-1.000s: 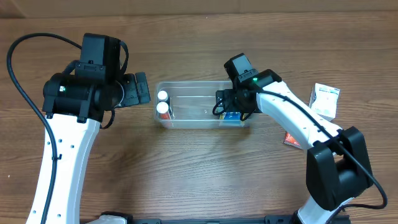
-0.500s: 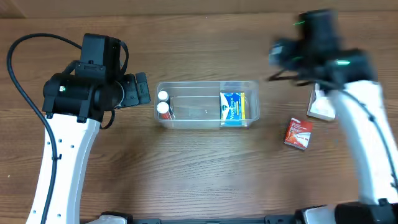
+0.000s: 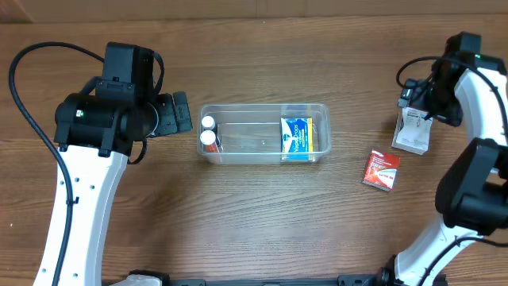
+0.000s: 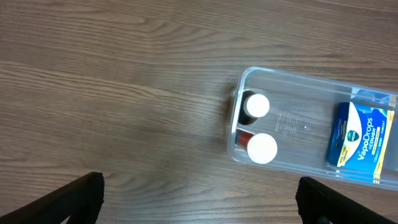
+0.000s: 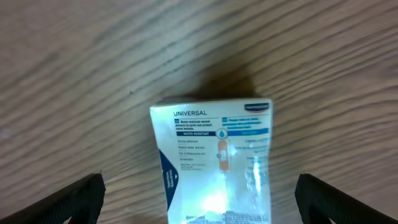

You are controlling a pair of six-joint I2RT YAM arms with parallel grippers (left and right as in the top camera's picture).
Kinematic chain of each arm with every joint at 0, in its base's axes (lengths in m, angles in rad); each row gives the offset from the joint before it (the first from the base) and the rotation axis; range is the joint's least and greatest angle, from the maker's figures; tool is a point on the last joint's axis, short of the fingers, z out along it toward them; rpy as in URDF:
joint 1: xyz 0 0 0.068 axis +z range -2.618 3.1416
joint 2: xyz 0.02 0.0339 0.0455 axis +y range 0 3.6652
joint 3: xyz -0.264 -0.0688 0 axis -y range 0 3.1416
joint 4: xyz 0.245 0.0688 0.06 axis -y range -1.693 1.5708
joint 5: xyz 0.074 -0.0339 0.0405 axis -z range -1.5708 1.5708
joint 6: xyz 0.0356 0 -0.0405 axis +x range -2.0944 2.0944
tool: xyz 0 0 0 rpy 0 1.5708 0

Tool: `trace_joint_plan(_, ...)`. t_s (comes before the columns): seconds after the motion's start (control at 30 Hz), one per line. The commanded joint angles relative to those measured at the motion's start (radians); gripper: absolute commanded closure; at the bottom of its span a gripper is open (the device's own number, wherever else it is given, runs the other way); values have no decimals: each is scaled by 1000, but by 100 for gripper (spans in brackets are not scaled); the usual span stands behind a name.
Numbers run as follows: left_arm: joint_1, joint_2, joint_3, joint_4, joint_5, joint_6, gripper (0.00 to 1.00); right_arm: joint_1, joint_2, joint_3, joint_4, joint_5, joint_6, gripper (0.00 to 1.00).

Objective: Pack container
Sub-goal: 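Grasp the white bandage box with the right gripper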

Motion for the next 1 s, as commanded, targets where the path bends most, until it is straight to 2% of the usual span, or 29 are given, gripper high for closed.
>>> trace_joint_plan(0.0, 5, 4, 10, 4, 5, 7, 0, -3, 48, -25, 13, -6, -25, 0)
trace_joint_plan(0.43, 5, 4, 10, 0, 5, 7, 0, -5, 117, -92, 32, -6, -28, 1)
trace_joint_plan(0.67, 5, 4, 10, 0, 5, 7, 0, -5, 117, -92, 32, -6, -27, 19)
trace_joint_plan(0.73, 5, 4, 10, 0, 5, 7, 0, -5, 117, -90, 30, -6, -24, 28)
trace_joint_plan(0.97, 5, 4, 10, 0, 5, 7, 0, 40, 55, 48, -77, -64, 7, 28)
